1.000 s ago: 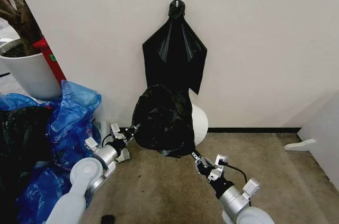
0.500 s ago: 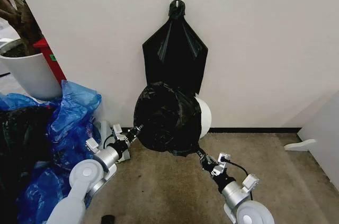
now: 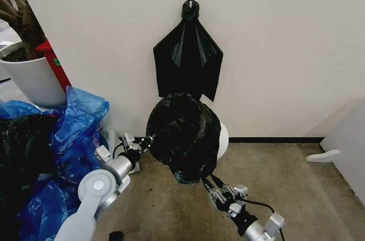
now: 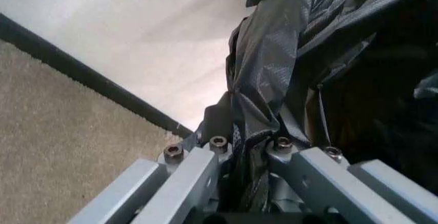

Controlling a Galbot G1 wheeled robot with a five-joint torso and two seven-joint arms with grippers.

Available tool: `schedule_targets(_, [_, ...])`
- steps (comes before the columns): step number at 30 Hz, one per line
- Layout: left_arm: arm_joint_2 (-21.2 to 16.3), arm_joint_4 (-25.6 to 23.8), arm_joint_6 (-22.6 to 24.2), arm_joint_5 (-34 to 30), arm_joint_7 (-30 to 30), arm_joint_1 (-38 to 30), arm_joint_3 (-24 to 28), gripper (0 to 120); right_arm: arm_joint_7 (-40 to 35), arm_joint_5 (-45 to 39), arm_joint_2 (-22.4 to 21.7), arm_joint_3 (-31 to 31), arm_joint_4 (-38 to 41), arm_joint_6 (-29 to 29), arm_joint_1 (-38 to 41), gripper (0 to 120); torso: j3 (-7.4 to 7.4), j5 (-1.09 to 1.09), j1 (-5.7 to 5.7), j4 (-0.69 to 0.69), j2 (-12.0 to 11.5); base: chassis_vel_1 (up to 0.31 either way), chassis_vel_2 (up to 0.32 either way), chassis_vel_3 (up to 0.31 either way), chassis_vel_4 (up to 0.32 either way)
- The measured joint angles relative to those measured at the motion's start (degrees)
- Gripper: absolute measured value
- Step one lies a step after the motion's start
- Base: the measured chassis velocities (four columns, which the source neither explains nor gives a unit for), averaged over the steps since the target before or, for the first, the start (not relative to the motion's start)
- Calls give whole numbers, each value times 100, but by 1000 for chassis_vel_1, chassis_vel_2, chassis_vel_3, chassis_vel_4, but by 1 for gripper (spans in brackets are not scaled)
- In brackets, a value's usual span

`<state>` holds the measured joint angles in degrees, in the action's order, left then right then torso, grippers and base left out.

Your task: Place the garbage bag over the trash bin.

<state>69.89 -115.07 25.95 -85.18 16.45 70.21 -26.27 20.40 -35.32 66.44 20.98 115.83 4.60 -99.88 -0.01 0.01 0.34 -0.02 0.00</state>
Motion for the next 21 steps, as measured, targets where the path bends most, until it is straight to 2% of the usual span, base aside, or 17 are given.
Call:
schedule_targets(4, [-15,-103,37,107,254,-4,18,1,236,263,6,337,-158,261,-118,77,0,1,0,1,0,0,0,0,0])
schedule_targets(7, [-20,-123,16,344,257,30,46,1,240,301,10,445,-82,339,-224,83,0,1,0,1,0,0,0,0,0])
schedule_targets(10, [-27,-133,-102,1182,9,179,142,1,-39,332,22,637,375,492,-484,97,0,-1,0,0,0,0,0,0,0])
schedule_targets(14, [-45,-76,-510,2579,-549,352,236,1,-537,430,15,847,1117,541,-659,100,0,0,0,0,0,0,0,0,0])
schedule_targets(16, [-51,-56,-587,2791,-638,373,252,1,-620,437,7,867,1247,525,-665,100,1,0,0,1,0,0,0,0,0])
schedule_targets(18, [-56,-3,-823,3388,-858,412,307,1,-1004,459,-53,845,1709,343,-630,100,1,-2,0,1,0,0,0,0,0])
schedule_targets(21, [-39,116,-1215,4182,-1133,414,430,1,-2281,309,-303,238,2411,-455,-171,100,1,-1,0,-1,0,0,0,0,0])
